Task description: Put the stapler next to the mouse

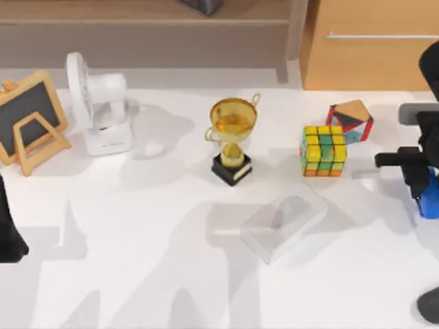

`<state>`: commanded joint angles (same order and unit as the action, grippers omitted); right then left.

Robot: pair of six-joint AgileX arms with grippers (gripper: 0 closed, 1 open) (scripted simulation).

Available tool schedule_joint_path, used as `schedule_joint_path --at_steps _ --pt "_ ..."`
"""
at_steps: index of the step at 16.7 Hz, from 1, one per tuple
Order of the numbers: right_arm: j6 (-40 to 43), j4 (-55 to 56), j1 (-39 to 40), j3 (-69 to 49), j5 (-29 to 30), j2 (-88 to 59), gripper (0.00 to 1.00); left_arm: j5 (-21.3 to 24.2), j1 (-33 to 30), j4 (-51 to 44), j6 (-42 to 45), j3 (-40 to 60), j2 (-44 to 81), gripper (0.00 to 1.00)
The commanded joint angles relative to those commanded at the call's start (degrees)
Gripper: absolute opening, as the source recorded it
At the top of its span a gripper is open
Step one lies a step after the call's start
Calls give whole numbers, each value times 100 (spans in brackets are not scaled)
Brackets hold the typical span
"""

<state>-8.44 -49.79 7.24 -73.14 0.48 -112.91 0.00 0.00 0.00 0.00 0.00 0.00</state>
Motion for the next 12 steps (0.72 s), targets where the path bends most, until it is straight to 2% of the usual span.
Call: schedule_joint_path --at_steps 11,12 --pt "0 0 0 0 0 0 98 0 0 0 0 0 0 100" --pt "0 0 0 0 0 0 100 0 0 0 0 0 0 100"
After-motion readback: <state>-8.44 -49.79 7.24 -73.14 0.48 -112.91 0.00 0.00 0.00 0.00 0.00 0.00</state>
